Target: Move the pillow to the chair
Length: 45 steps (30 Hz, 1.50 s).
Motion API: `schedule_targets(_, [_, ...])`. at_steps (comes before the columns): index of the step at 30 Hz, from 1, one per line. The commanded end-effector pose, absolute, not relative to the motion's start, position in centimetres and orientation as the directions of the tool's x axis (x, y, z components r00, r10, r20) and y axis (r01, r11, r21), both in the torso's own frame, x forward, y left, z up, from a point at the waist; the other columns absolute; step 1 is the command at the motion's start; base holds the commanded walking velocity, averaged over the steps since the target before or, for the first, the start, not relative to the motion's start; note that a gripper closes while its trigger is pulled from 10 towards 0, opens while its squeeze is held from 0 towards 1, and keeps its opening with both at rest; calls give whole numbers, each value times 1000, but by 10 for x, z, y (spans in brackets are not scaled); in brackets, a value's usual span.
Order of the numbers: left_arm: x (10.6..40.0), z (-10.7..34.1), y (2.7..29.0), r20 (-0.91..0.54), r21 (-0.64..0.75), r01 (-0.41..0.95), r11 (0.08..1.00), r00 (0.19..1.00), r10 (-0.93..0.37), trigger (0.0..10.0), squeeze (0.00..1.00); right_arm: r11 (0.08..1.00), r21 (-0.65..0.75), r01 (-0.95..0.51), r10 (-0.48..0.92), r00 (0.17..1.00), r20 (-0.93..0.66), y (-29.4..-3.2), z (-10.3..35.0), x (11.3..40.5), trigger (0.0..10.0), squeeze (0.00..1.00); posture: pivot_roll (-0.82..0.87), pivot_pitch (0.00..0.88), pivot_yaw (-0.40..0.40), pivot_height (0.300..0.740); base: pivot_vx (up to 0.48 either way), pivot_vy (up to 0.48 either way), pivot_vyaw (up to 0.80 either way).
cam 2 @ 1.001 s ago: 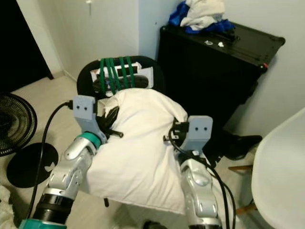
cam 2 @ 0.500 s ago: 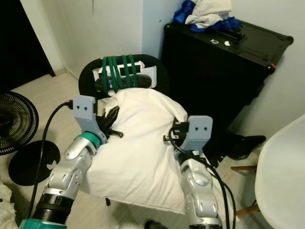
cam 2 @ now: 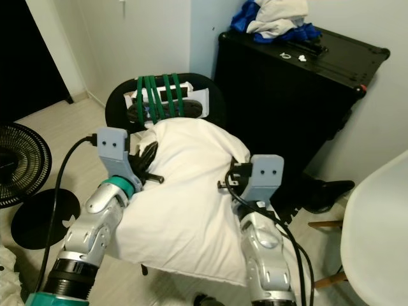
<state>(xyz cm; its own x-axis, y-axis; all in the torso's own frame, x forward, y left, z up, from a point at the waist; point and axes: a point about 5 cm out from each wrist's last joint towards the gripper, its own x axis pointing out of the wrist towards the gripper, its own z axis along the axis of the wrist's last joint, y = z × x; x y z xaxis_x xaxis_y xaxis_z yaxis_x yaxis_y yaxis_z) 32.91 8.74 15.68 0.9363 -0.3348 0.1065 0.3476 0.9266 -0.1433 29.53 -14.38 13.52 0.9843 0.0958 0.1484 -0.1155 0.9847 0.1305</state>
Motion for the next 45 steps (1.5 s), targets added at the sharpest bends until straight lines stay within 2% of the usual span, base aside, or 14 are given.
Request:
schedule_targets(1, [329,166,80,154,-133,380,915,920,-359,10000,0,977,141,-158,132,975,181,-135,142,296,10000,0,-47,36,72,715,0,0,0])
schedule_targets(17, [323,163,82,141,-135,369,920,926,-350,10000,0,971,156,-181,153,972,179,-132,141,294,10000,0,-34,54,58,651,0,0,0])
schedule_targets(30, [322,162,81,135,-138,365,921,928,-348,10000,0,970,154,-189,163,973,164,-131,140,295,10000,0,-39,61,57,651,0,0,0])
schedule_targets(35, [322,161,81,130,-139,368,919,927,-352,10000,0,971,161,-177,150,975,166,-133,139,292,10000,0,-44,64,64,626,0,0,0])
schedule_targets(45, [321,160,78,122,-141,375,916,925,-360,10000,0,973,155,-169,146,978,151,-134,138,292,10000,0,-45,69,67,626,0,0,0])
